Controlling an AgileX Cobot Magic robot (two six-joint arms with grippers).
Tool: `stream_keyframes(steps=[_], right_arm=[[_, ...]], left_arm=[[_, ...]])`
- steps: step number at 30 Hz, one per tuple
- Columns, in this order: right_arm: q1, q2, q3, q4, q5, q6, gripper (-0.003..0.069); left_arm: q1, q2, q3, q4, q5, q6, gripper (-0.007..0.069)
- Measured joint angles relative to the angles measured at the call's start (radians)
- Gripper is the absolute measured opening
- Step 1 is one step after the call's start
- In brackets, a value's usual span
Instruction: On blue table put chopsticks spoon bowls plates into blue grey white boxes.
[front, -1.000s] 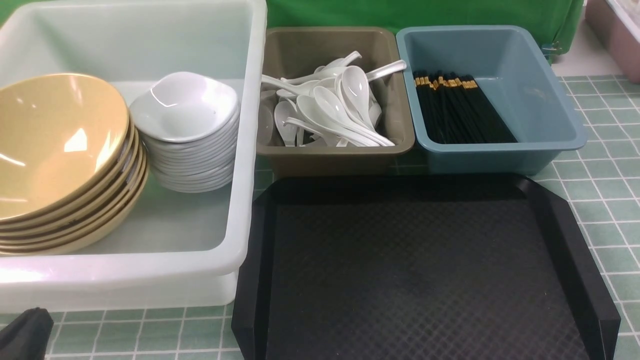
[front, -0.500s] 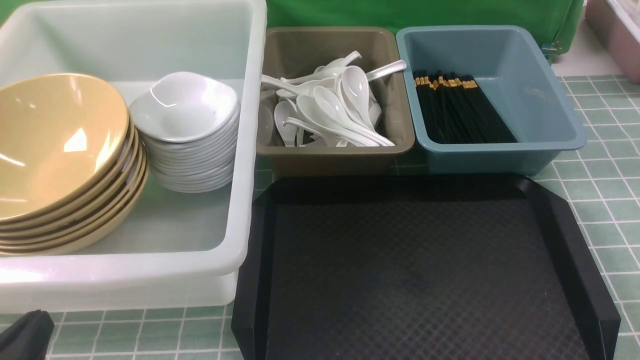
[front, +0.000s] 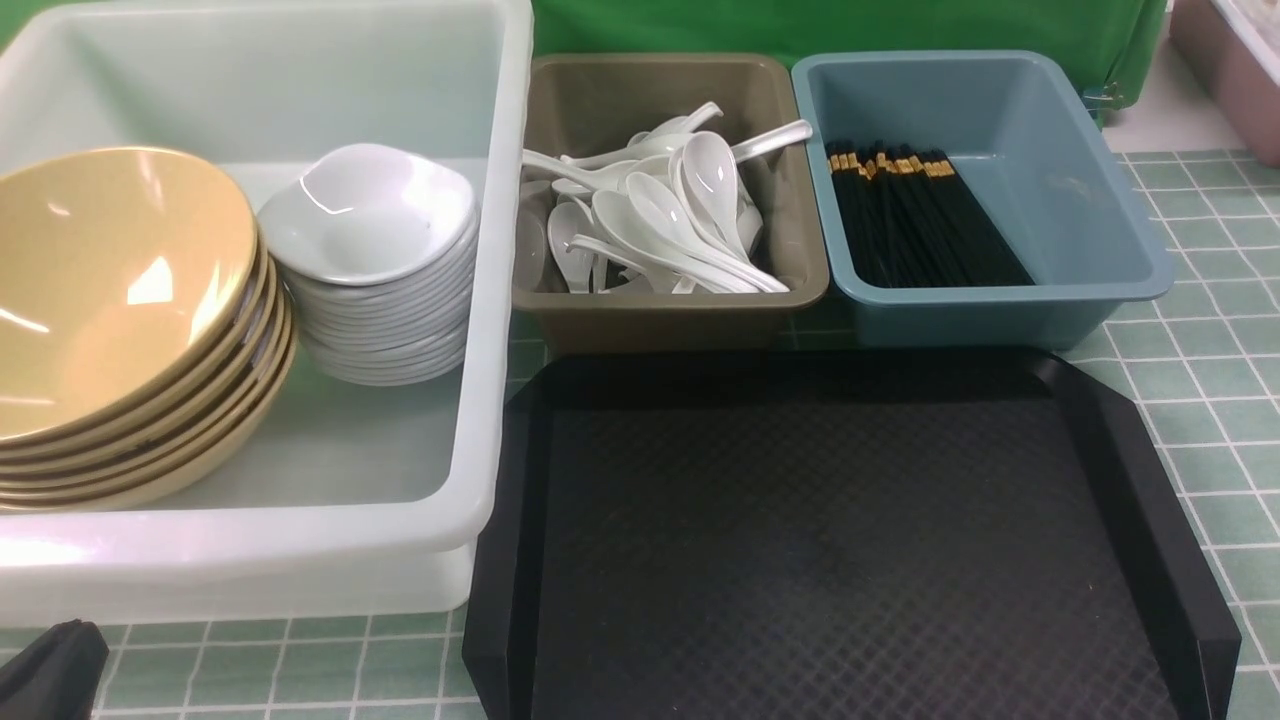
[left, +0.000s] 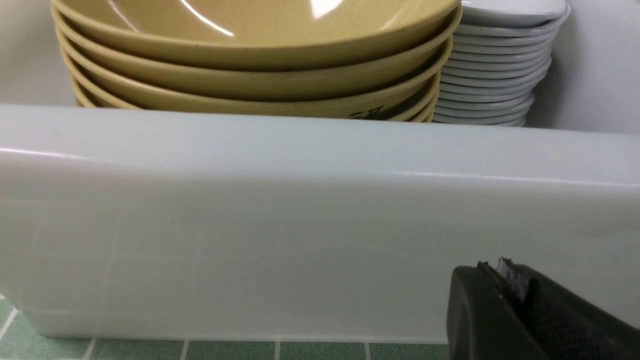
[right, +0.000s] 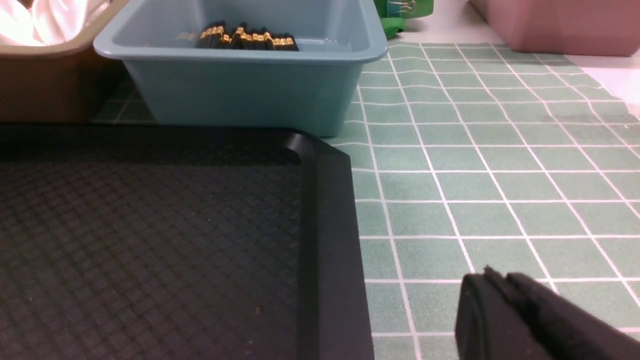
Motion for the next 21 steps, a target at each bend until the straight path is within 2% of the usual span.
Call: stream_keyframes(steps=[21], right_arm=[[0.0, 0.0, 0.0, 0.0, 0.0, 0.0, 0.0099]], left_arm=[[0.0, 0.0, 0.0, 0.0, 0.0, 0.0, 0.0001]])
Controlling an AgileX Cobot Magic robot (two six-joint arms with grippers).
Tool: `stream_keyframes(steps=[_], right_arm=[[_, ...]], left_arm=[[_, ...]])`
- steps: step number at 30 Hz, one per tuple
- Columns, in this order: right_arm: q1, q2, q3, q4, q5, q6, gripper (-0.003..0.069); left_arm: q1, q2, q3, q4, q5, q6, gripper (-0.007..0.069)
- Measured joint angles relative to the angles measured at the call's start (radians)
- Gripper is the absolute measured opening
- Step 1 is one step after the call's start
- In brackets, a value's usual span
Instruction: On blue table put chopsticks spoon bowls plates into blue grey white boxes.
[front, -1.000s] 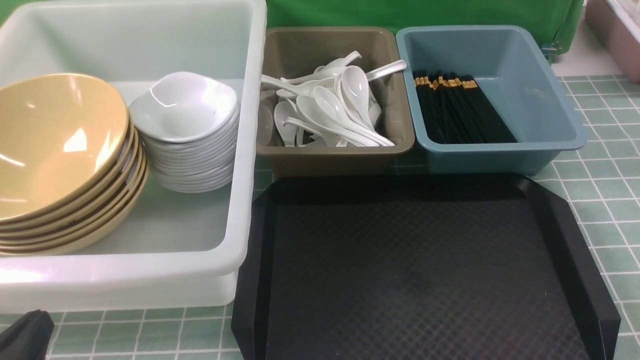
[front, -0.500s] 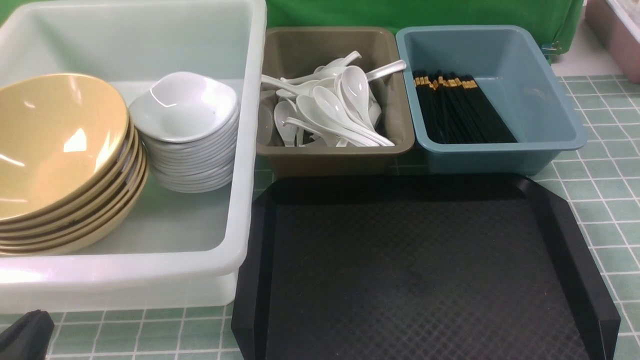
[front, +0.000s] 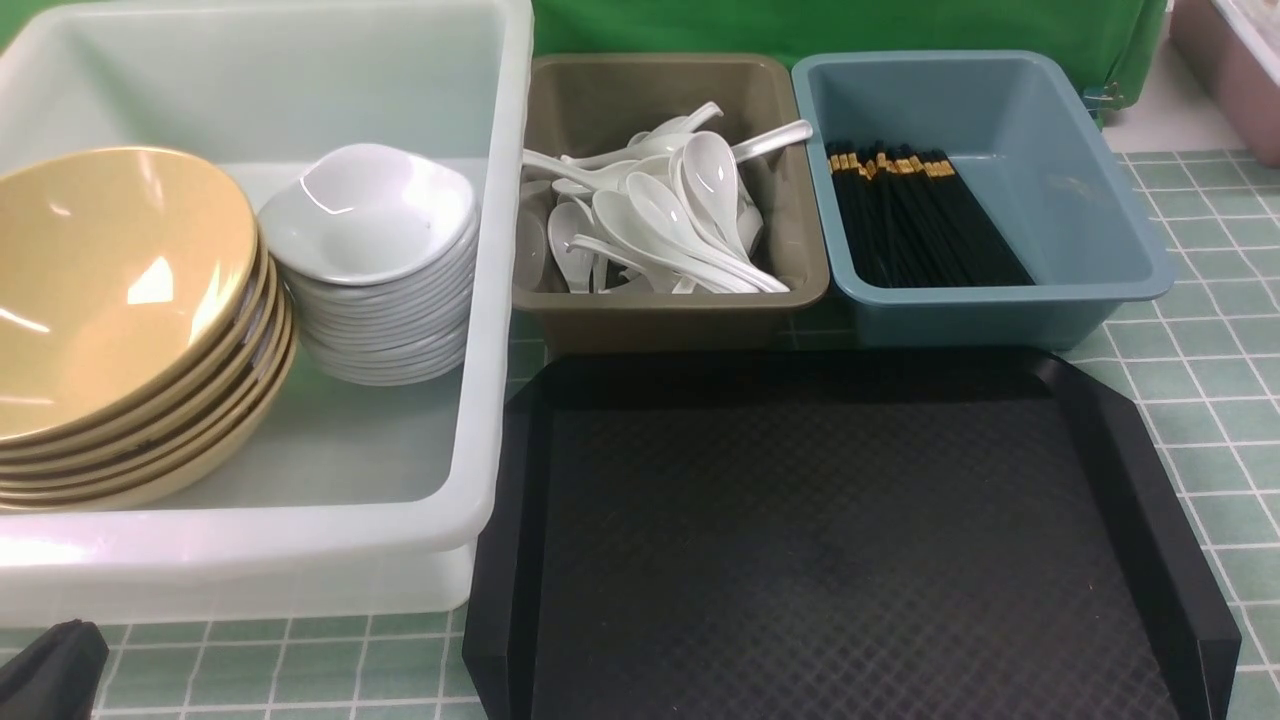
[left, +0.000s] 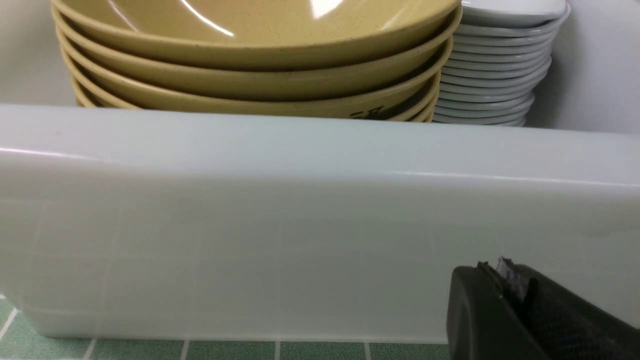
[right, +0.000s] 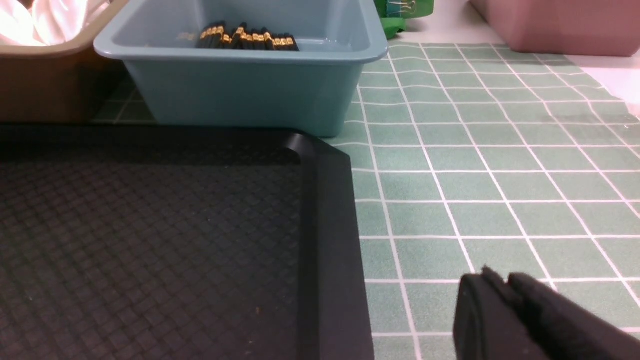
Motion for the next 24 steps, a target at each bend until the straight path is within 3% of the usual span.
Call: stream_keyframes(steps=[24], right_arm=[[0.0, 0.0, 0.0, 0.0, 0.0, 0.0, 0.0113]], left_arm=[[0.0, 0.0, 0.0, 0.0, 0.0, -0.003, 0.0001]])
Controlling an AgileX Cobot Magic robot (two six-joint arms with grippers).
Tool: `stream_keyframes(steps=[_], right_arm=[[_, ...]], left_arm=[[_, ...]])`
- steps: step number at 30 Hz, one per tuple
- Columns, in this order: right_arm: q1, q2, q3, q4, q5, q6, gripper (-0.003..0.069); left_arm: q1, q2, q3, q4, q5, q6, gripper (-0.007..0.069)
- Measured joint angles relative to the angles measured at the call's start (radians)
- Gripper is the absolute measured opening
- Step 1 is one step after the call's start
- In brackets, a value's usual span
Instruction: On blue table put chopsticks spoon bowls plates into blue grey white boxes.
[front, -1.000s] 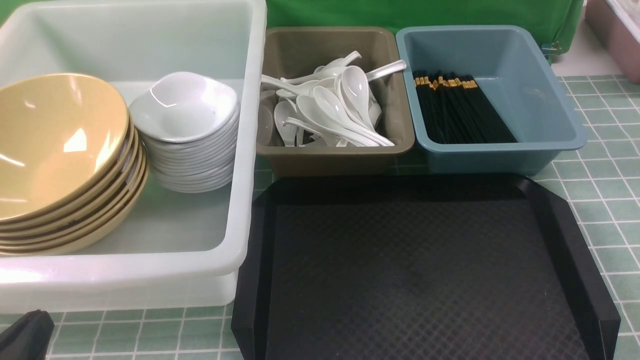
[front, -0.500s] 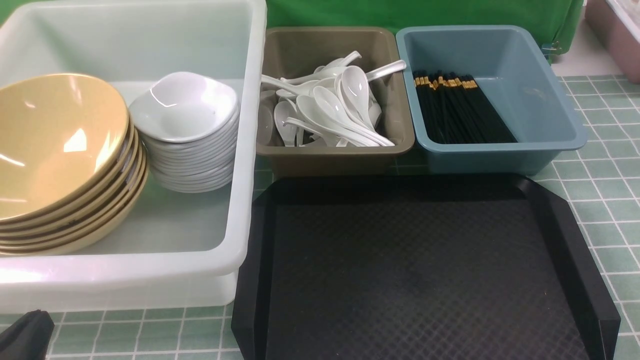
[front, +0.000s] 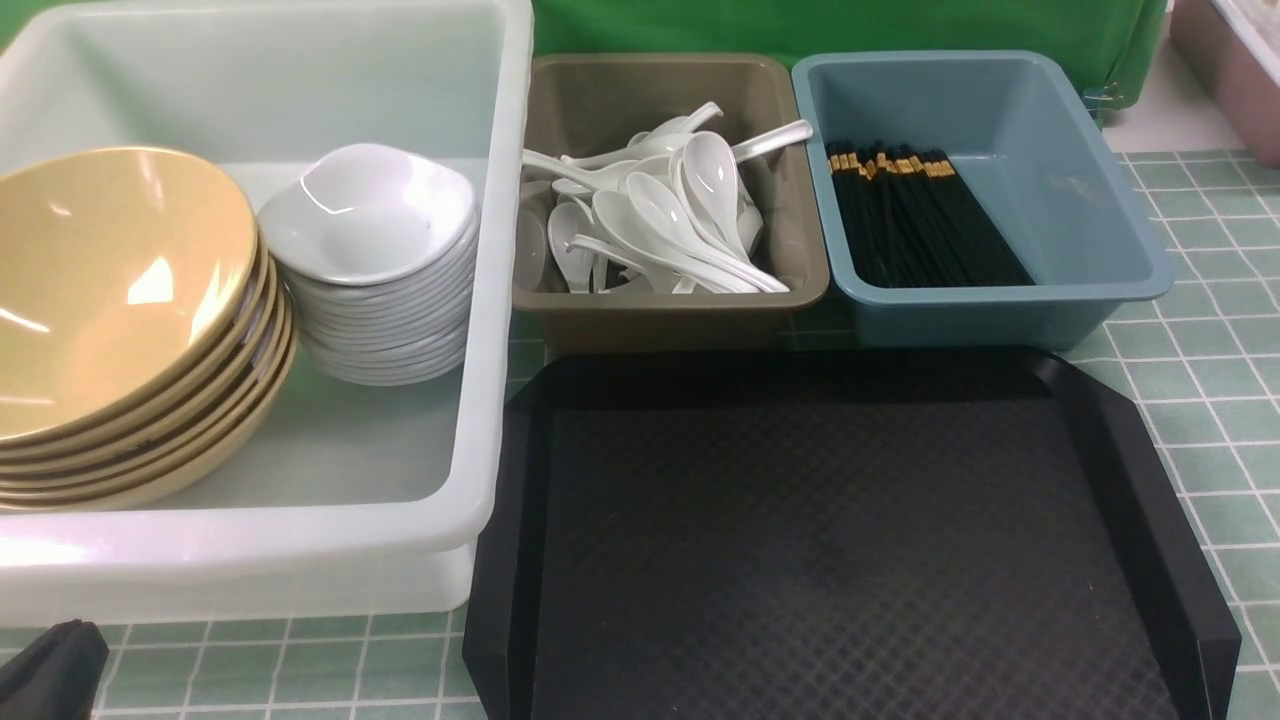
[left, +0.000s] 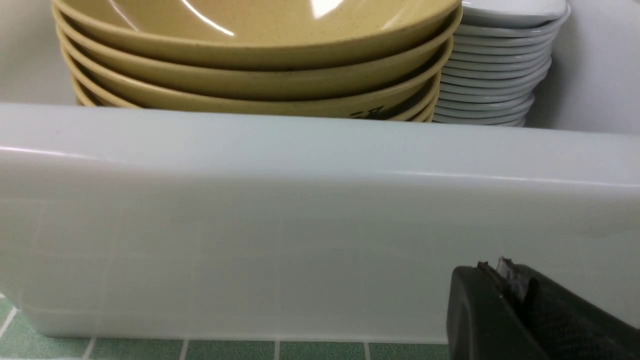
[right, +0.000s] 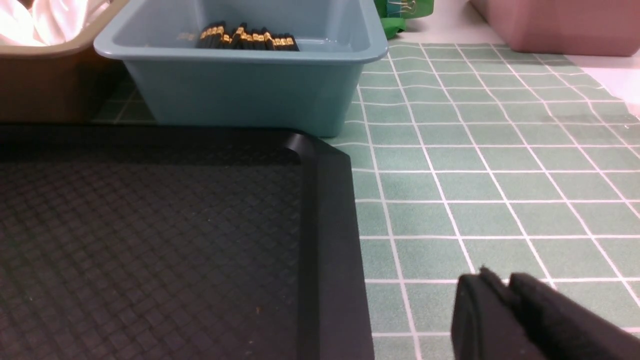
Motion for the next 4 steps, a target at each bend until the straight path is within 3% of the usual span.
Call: stream_keyframes(steps=[4], right_arm=[[0.0, 0.0, 0.0, 0.0, 0.0, 0.0, 0.0115]], left_arm=[[0.0, 0.0, 0.0, 0.0, 0.0, 0.0, 0.0001]])
